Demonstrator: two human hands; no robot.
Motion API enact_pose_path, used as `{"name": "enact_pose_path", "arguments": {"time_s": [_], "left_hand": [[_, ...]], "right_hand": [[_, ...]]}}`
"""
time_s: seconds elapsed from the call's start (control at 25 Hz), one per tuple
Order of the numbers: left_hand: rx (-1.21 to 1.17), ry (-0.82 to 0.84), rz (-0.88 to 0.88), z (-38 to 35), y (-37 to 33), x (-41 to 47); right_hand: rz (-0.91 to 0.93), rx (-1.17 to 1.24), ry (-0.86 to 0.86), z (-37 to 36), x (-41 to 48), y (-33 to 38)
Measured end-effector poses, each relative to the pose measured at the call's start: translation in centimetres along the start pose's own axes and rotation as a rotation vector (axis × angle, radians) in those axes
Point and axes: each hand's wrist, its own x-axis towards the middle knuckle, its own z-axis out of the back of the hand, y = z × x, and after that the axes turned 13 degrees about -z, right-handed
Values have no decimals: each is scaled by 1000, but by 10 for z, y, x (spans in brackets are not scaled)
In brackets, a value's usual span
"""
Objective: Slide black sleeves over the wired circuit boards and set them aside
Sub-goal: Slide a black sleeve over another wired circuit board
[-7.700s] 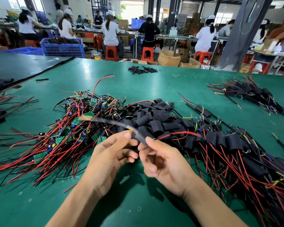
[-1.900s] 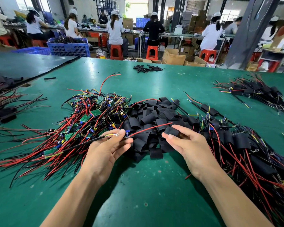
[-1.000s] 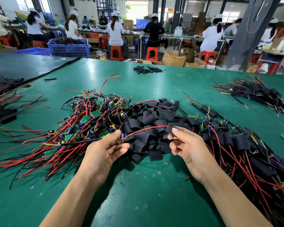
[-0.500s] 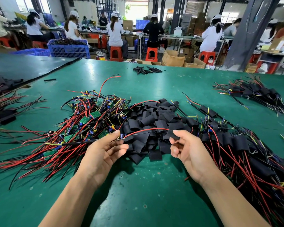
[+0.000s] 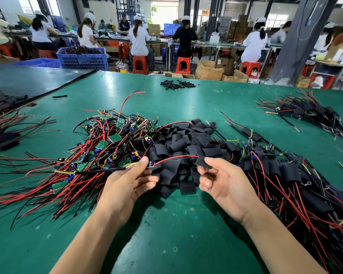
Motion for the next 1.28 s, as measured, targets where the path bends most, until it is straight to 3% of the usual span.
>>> {"name": "enact_pose_path", "arguments": {"time_s": [0.16,0.44,0.56,0.68,0.8,1.04,1.28], "left_hand": [[-26,-9,-23,-1,1,-2],[36,-8,-127,-7,8,-7],[120,-6,-163,-9,13,-10],[50,60,-84,-15,14,-14],[-78,167,62,-16,11,-17],[-175,192,140,-14,7,-14],[-125,227,153,-12,8,-15]], "right_hand": [[40,45,-5,-1,2,0],[-79,266,115,-2,6,-5],[-21,151,84,-6,9,-13],[106,-64,19,-10,11,-25],[153,-120,25,-11,11,-31],[142,-108,48,-11,10,-27],[74,89,67,-19,7,-33]]}}
